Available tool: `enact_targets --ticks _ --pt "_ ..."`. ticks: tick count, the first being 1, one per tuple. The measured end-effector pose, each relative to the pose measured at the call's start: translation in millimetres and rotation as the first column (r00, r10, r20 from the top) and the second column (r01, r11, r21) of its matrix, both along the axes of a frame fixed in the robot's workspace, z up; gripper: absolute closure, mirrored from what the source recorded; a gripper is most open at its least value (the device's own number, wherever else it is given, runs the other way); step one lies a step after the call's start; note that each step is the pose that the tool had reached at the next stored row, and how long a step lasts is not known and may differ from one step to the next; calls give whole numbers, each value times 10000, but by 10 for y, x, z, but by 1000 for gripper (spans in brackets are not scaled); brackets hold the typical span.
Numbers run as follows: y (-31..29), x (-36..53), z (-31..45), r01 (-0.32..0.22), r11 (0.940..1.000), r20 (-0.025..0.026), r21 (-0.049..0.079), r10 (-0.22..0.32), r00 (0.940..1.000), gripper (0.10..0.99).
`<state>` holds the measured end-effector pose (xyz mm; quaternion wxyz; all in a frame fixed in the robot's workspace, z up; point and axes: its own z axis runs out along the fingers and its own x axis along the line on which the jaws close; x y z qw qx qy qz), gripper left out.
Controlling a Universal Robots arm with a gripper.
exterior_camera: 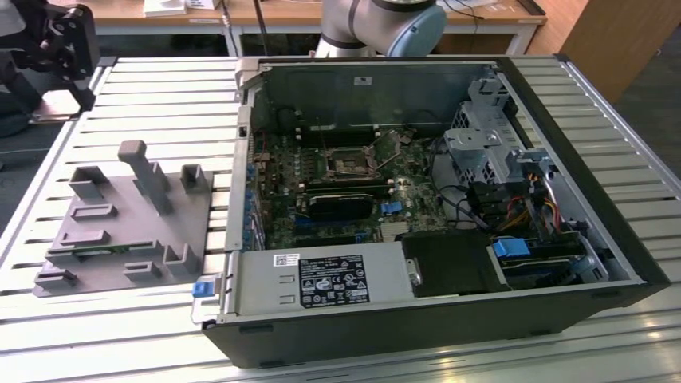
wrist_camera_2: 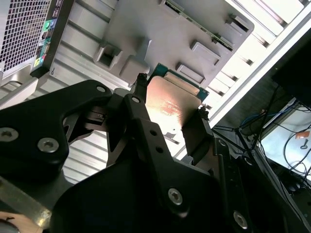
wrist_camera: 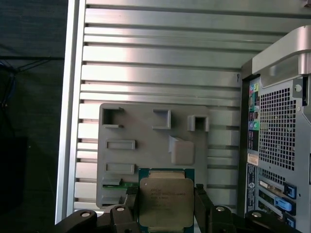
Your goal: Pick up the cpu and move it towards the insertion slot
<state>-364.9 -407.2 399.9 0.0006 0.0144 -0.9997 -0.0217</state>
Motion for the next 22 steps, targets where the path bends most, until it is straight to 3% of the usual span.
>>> enact_targets --ticks 22 --pt "0 166 0 0 10000 0 0 0 10000 545"
